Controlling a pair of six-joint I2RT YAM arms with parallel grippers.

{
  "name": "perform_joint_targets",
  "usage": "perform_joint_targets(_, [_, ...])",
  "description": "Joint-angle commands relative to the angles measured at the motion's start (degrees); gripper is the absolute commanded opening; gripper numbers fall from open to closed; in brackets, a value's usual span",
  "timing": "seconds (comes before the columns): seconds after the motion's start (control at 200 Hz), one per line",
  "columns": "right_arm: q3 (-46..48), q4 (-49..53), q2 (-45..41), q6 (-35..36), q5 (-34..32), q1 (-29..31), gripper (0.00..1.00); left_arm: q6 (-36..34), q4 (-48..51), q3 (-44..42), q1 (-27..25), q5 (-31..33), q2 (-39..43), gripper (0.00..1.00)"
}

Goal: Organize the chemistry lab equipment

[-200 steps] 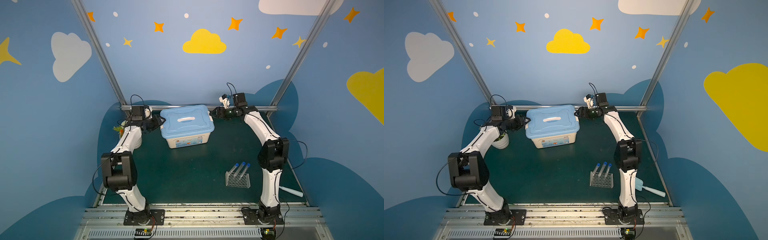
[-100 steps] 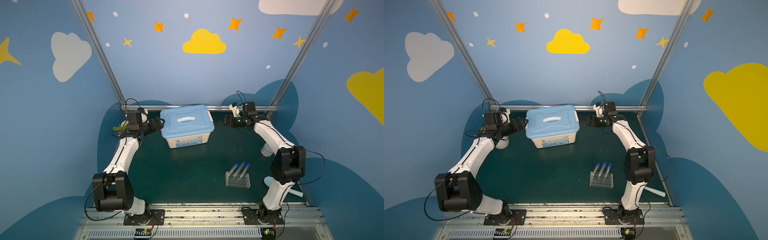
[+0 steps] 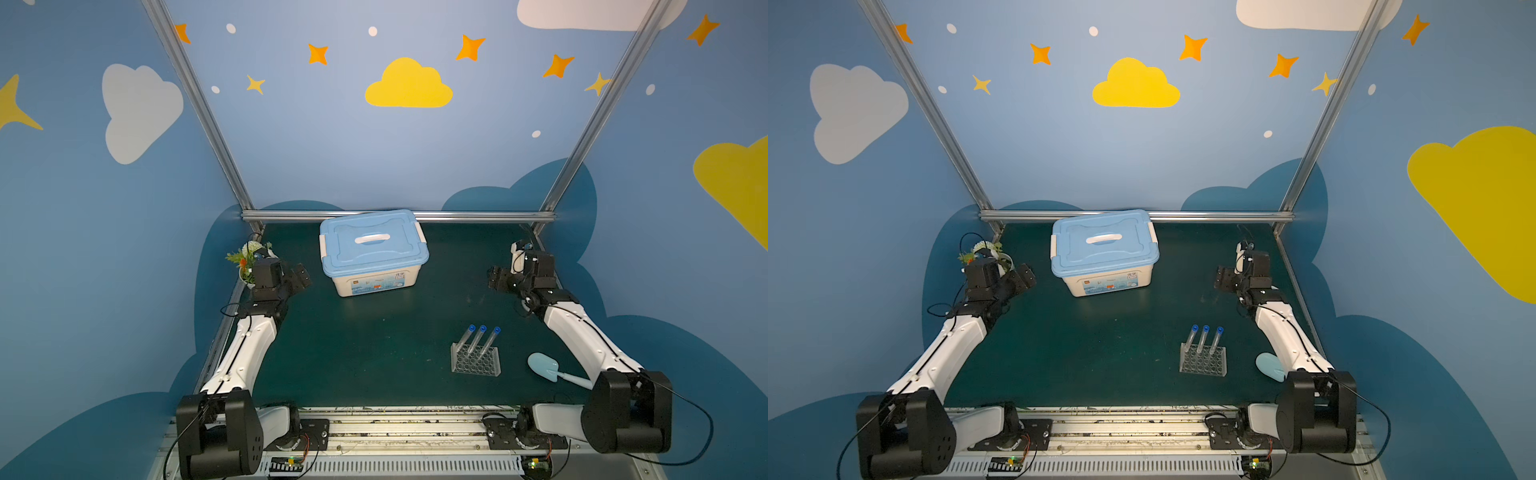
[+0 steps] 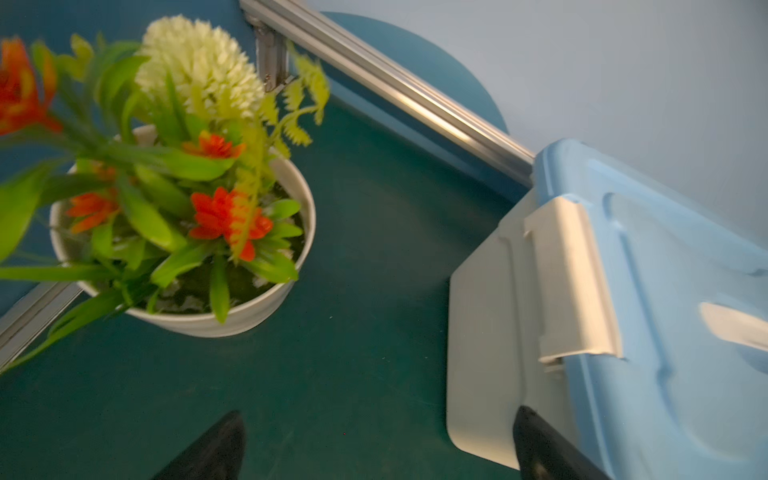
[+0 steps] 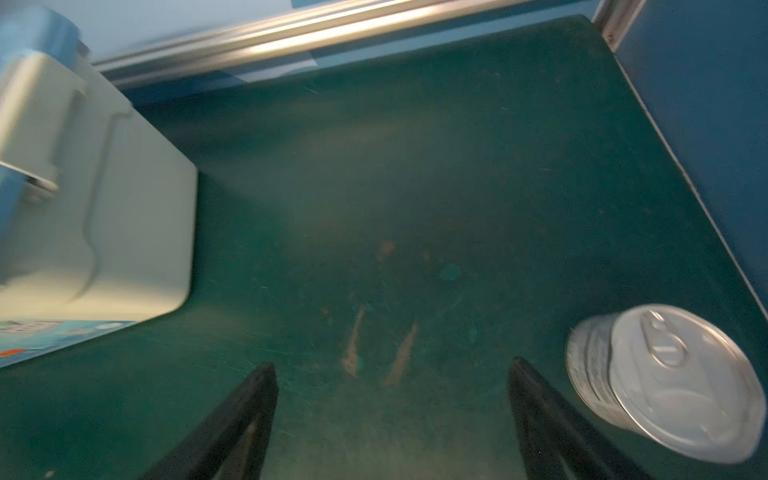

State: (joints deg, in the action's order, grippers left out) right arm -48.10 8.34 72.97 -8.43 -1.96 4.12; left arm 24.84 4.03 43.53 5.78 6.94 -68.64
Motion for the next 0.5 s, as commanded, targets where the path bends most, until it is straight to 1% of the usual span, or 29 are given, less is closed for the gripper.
perform_joint_targets(0.0, [6.51, -10.36, -2.39, 1.91, -7.16, -0.42, 0.87, -1.35, -7.15, -3.9, 0.22, 4.11, 1.14, 0.99])
perform_joint_targets(0.085, [11.47, -17.32, -1.68, 2.18, -6.99, -0.58, 0.87, -2.79, -11.32, -7.37, 0.11, 4.4, 0.63, 0.99])
perform_joint_targets(0.125, [12.14, -17.5, -1.13, 2.4, -6.18, -0.6, 0.87, -3.24, -13.25, -9.03, -0.04, 4.72, 0.43, 0.99])
perform_joint_targets(0.185, [12.29, -15.7, -0.11, 0.67, -5.46, -0.6, 0.87, -3.89, -17.04, -11.88, -0.28, 5.59, 0.2, 0.99])
perform_joint_targets(0.315, [14.73, -20.63, 2.69, 1.55, -5.46, -0.25, 0.87, -6.34, -24.53, -17.17, -0.67, 7.04, -0.07, 0.99])
perform_joint_targets(0.385, [16.38, -24.56, 3.11, 2.47, -6.13, -0.24, 0.87, -7.33, -26.39, -18.1, -0.77, 7.3, -0.84, 0.99])
perform_joint_targets(0.431, [16.39, -24.95, 3.13, 2.13, -6.98, -0.18, 0.87, -7.93, -26.75, -18.13, -0.85, 7.39, -1.74, 0.99])
perform_joint_targets(0.496, [17.54, -28.04, 3.57, 3.02, -7.23, -0.23, 0.87, -9.0, -27.29, -18.21, -0.92, 7.01, -2.91, 0.99])
